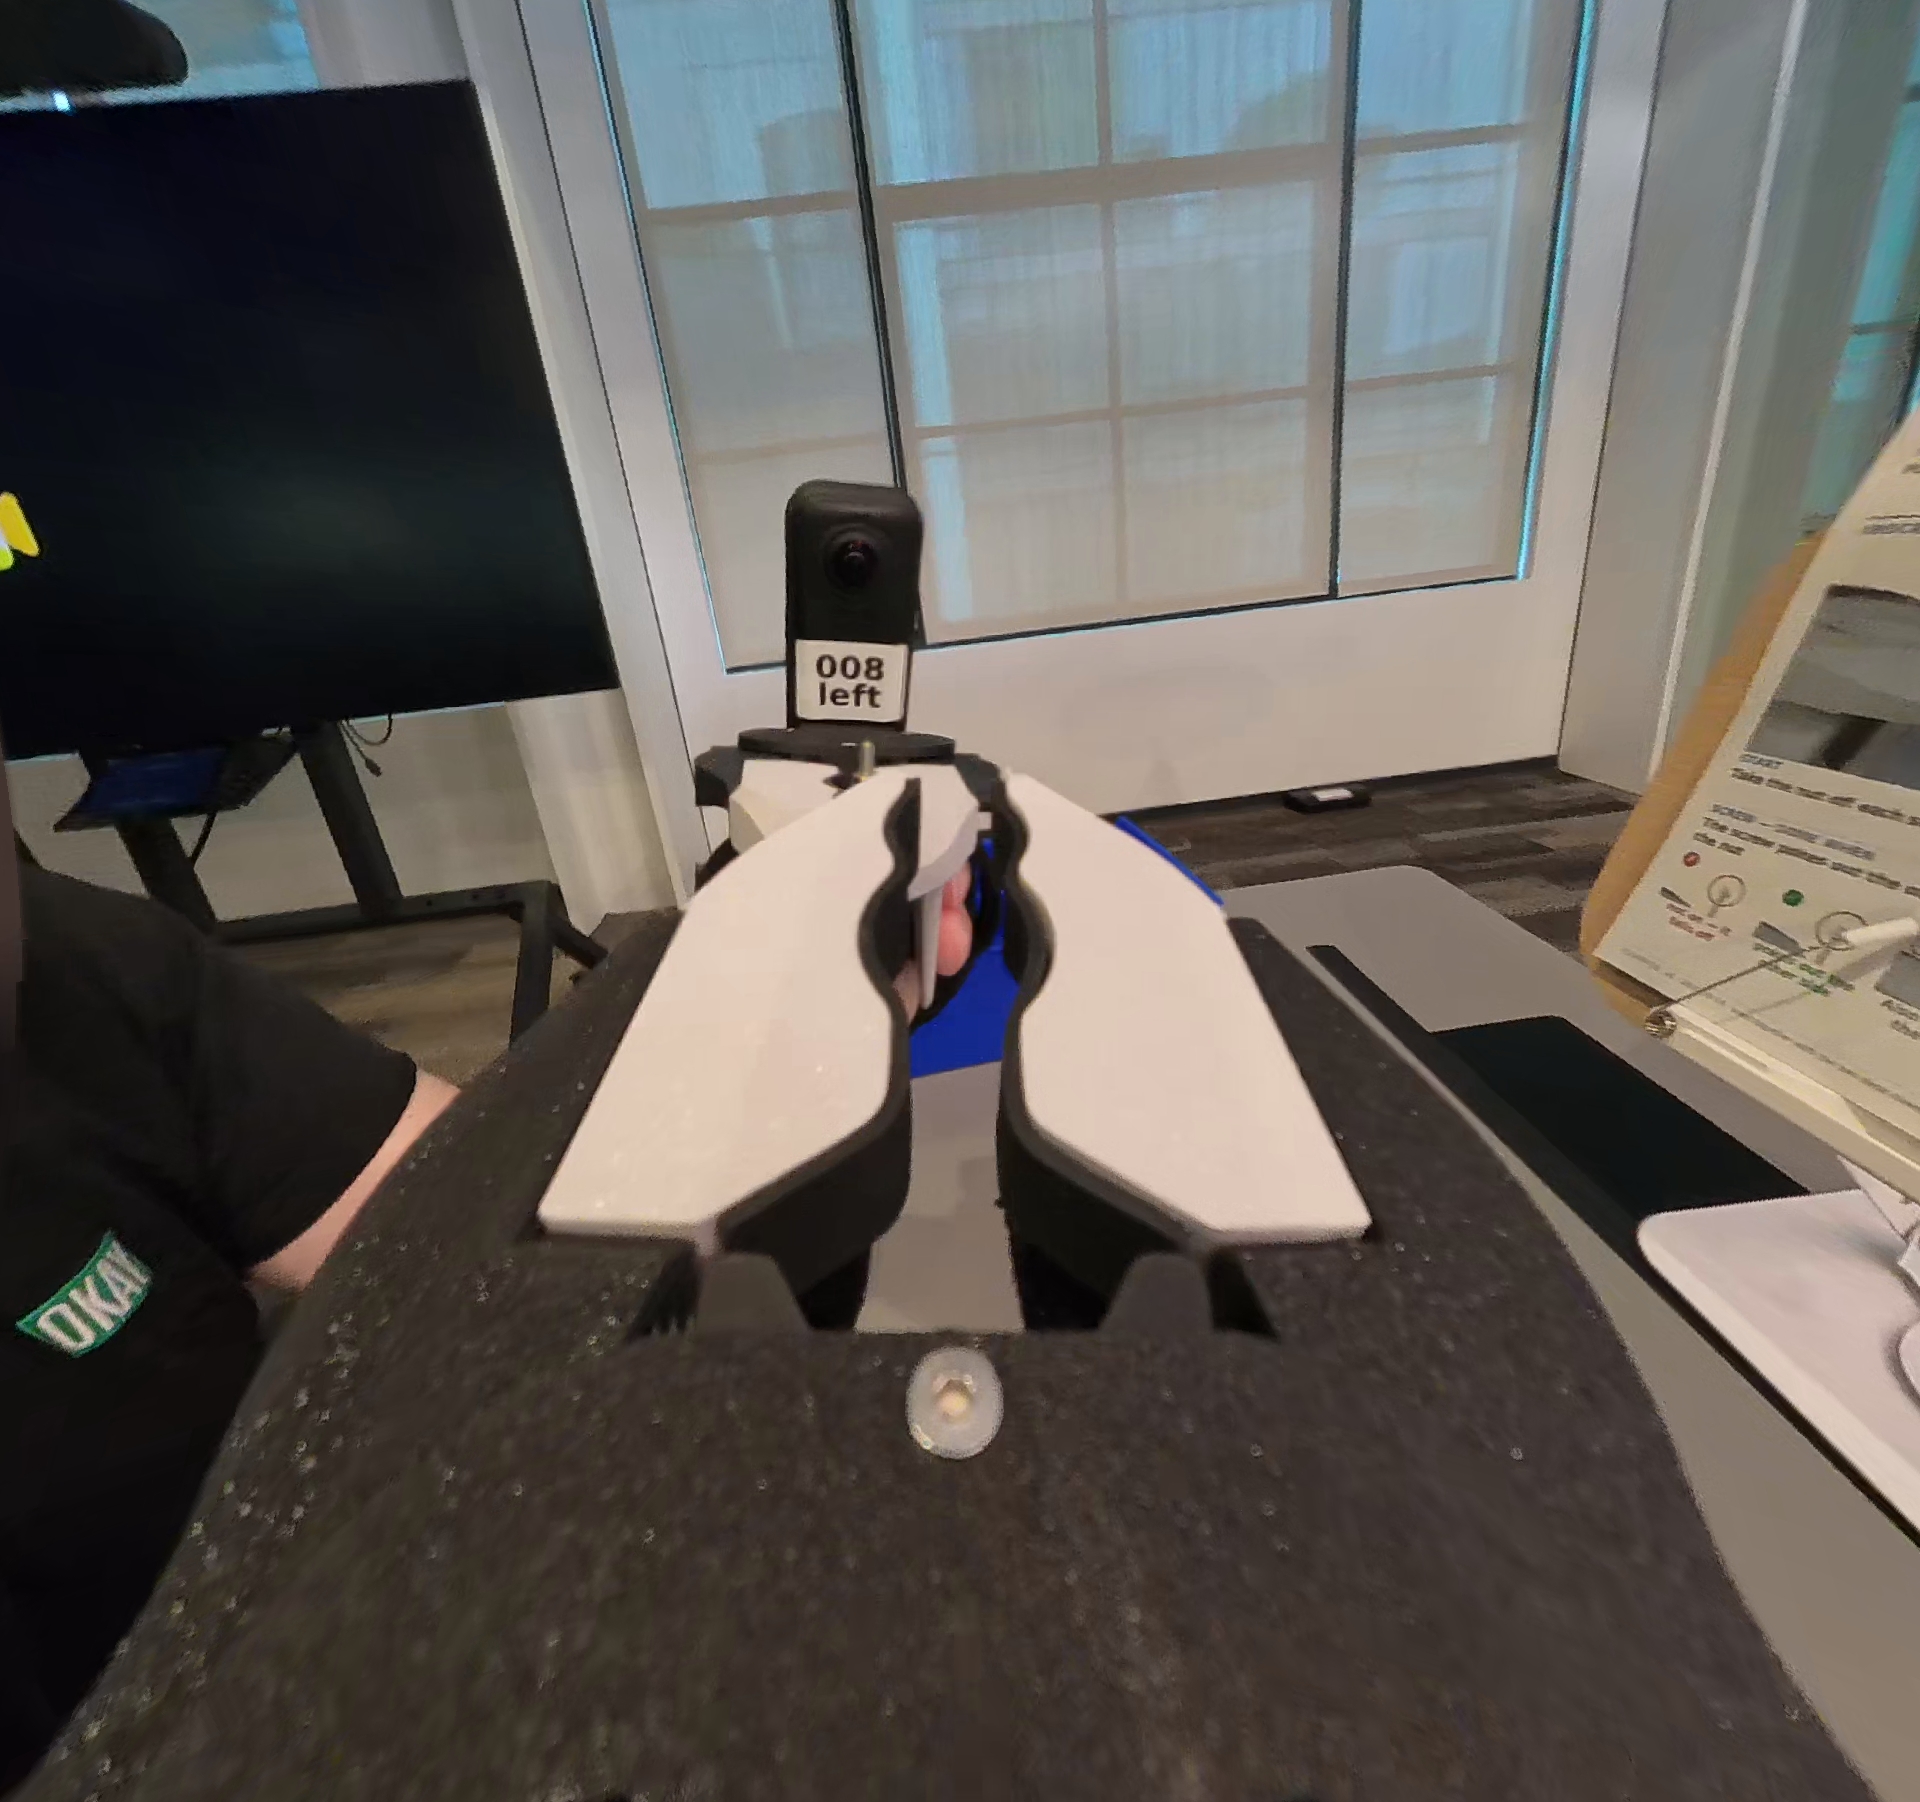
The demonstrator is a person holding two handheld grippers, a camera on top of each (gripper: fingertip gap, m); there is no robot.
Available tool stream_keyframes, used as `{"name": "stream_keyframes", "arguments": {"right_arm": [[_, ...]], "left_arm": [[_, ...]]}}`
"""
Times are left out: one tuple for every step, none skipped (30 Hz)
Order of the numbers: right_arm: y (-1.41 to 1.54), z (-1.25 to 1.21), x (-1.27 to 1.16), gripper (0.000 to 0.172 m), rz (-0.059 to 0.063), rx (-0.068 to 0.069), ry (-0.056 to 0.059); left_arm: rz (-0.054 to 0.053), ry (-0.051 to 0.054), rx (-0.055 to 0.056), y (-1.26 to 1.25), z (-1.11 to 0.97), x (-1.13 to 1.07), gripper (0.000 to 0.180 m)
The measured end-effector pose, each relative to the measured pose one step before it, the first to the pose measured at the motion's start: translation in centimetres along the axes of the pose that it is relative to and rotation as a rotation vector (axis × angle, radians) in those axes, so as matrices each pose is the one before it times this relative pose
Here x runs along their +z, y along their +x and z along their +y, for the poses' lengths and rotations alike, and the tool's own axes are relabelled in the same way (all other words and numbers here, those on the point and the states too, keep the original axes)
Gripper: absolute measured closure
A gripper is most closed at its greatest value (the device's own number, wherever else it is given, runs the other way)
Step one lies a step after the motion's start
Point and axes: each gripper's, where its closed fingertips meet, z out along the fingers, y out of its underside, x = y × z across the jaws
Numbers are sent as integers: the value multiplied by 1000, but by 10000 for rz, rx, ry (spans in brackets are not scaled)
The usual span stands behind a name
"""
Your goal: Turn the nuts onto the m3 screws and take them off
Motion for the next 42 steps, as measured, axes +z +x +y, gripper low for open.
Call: {"name": "stream_keyframes", "arguments": {"right_arm": [[22,-172,-240,159,-17,36,50],[-299,-10,0,157,-132,1,-68],[-477,79,212,155,-153,-78,-118],[-414,134,371,154,-58,-162,-99],[-306,157,462,153,26,-194,-81],[-185,182,456,152,75,-173,-68],[-75,234,382,152,81,-112,-84],[45,250,243,152,72,-55,-117],[233,167,44,153,111,-3,-63],[236,4,-150,151,24,53,36],[155,-52,-288,151,-94,157,44],[228,-147,-375,151,-62,215,69],[390,-214,-443,156,80,153,124],[301,-254,-389,156,87,44,148],[-20,-133,-214,156,-51,16,41],[-312,7,14,155,-150,12,-73],[-398,45,218,154,-121,-66,-77],[-381,46,361,153,-49,-151,-23],[-315,81,456,152,4,-173,-17],[-208,120,432,152,53,-144,-20],[-57,139,344,152,91,-108,-32],[118,153,177,152,130,-72,-50],[293,90,-27,153,143,-21,-26],[247,-47,-200,151,24,55,56],[185,-126,-306,151,-74,167,76],[222,-140,-344,151,-54,198,72],[512,-123,-397,158,170,152,77],[572,-117,-342,158,248,53,81],[198,-8,-181,157,50,22,-5],[-267,-14,-6,156,-166,60,-40],[-522,-78,147,154,-243,25,-2],[-598,-149,249,154,-214,-59,83],[-513,-93,337,153,-129,-103,75],[-338,112,373,153,-28,-106,-49],[-99,232,330,153,91,-125,-124],[155,191,185,153,203,-151,-87],[373,171,27,153,263,-120,-77],[359,97,-133,150,146,11,-70],[290,8,-300,148,19,157,-74],[305,-78,-385,147,22,159,-29],[518,-79,-460,152,233,82,-20],[611,-99,-421,152,338,-67,-1]], "left_arm": [[-53,61,-9,-100,-114,-134,179],[-33,39,-11,-89,-52,-82,179],[42,-5,-60,1,28,5,179],[62,-10,-59,36,45,80,179],[39,-22,-20,47,78,110,179],[7,-60,16,29,135,152,179],[7,-74,33,51,139,144,178],[27,-54,27,114,96,130,178],[38,-27,26,132,44,81,178],[-33,-13,28,45,-10,14,178],[-157,-7,70,-165,-30,-63,179],[-134,32,78,-174,-85,-147,179],[8,61,9,-34,-135,-182,179],[100,74,-86,81,-156,-172,179],[15,91,-82,-44,-153,-152,179],[-34,60,-23,-104,-76,-88,179],[7,-16,-17,-43,41,7,179],[44,-33,-28,33,75,84,179],[34,-24,-12,55,89,138,179],[24,-45,10,60,106,164,179],[44,-76,18,109,154,161,179],[43,-65,24,126,120,141,178],[20,-34,29,109,42,67,178],[-59,0,28,-10,-23,2,179],[-144,21,49,-187,-60,-94,179],[-92,47,28,-170,-93,-155,179],[32,59,-35,-37,-116,-184,179],[122,82,-96,85,-157,-177,179],[37,104,-80,-17,-162,-145,179],[-10,54,-28,-56,-77,-92,179],[-6,-26,-8,-56,43,-9,179],[4,-54,1,-12,109,68,179],[26,-38,3,38,87,120,179],[48,-51,-5,89,120,139,179],[57,-75,4,124,152,172,179],[43,-79,22,113,149,161,178],[2,-42,36,77,69,121,178],[-89,-19,32,-67,22,27,178],[-176,-29,62,-238,21,-52,178],[-127,21,49,-221,-41,-105,179],[22,77,-33,-51,-136,-161,179],[208,139,-127,216,-223,-161,179]]}}
